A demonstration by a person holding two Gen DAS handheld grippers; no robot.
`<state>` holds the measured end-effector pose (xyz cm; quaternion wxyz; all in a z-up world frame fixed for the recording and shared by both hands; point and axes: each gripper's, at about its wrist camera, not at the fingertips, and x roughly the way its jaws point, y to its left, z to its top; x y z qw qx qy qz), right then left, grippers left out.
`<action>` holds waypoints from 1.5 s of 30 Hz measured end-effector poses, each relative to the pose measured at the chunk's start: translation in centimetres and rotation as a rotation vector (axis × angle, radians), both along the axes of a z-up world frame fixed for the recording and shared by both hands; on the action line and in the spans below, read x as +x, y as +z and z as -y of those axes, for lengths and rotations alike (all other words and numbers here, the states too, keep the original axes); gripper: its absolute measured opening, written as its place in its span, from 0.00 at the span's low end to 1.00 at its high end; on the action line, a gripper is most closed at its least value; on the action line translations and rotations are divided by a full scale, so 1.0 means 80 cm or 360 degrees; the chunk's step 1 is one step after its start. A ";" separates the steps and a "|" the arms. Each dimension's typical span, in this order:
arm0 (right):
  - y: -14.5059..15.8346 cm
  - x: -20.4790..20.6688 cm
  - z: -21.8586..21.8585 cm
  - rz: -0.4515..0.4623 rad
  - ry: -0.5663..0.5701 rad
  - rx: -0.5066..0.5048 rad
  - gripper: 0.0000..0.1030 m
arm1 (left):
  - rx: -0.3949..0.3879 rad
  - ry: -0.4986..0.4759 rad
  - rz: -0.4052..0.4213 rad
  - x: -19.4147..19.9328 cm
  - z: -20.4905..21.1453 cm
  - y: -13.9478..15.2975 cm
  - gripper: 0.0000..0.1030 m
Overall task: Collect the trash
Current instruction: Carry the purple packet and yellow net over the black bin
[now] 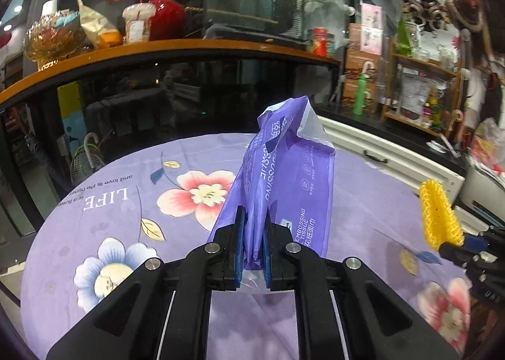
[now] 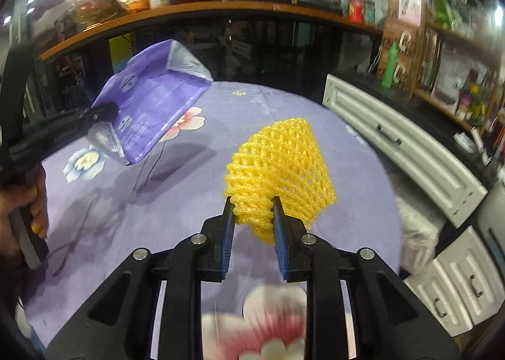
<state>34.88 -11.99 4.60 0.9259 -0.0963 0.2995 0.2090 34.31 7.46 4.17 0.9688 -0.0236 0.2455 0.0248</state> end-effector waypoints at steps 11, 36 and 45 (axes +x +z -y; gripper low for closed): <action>-0.005 -0.123 0.083 -0.0038 -0.0130 0.0194 0.23 | -0.0075 -0.0111 0.0017 -0.108 0.065 0.017 0.10; -0.091 -0.245 0.250 -0.0169 -0.0548 0.0237 0.24 | -0.0026 -0.0458 -0.0003 -0.216 0.237 -0.014 0.10; -0.158 -0.209 0.281 -0.0343 -0.0636 0.0182 0.24 | 0.0013 -0.0572 -0.0058 -0.226 0.274 -0.037 0.10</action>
